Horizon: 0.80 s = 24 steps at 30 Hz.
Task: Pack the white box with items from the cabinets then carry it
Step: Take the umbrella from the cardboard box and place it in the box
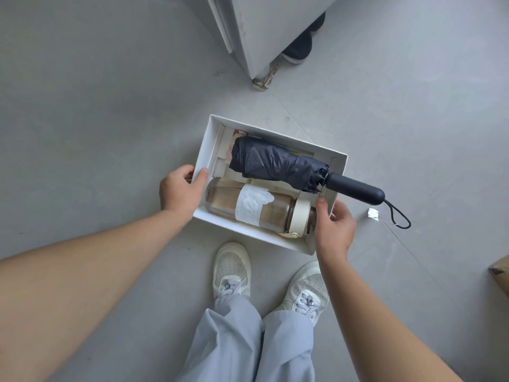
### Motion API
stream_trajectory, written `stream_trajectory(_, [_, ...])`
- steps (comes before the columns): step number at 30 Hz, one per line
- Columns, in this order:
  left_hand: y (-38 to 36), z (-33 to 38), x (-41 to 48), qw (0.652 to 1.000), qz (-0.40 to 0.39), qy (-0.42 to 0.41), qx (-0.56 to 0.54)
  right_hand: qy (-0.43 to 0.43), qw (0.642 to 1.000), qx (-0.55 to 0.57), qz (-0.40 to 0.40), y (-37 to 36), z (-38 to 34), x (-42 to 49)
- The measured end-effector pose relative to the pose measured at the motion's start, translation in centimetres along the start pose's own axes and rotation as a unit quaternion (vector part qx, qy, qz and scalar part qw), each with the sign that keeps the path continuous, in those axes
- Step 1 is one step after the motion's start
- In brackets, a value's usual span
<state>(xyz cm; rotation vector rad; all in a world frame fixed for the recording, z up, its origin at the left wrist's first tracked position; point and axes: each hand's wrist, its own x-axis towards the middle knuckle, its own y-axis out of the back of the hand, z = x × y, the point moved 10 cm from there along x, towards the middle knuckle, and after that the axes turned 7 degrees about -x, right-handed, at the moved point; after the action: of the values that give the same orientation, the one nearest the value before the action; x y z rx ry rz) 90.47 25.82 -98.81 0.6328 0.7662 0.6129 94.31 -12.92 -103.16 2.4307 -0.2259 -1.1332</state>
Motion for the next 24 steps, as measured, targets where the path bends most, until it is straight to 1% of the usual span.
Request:
stream_trajectory(3, [0.3, 0.0, 0.5, 1.000, 0.014, 0.017, -0.020, -0.002, 1.000, -0.004, 0.022, 0.3, 0.1, 0.2])
stream_trajectory(9, [0.0, -1.5, 1.3, 0.993, 0.002, 0.069, -0.093, 0.000, 0.998, -0.018, 0.054, 0.8, 0.0, 0.0])
stream_trajectory(15, [0.3, -1.3, 1.5, 0.991, 0.011, 0.071, -0.116, -0.006, 0.996, 0.003, 0.090, 1.7, -0.3, -0.2])
stream_trajectory(19, [0.2, -0.8, 1.8, 0.993, -0.014, 0.048, -0.108, -0.011, 0.995, 0.006, 0.098, 1.9, -0.5, -0.2])
stream_trajectory(24, [0.1, -2.0, 1.6, 0.982, 0.004, 0.089, -0.169, -0.002, 0.996, 0.023, 0.091, 1.5, -0.4, -0.6])
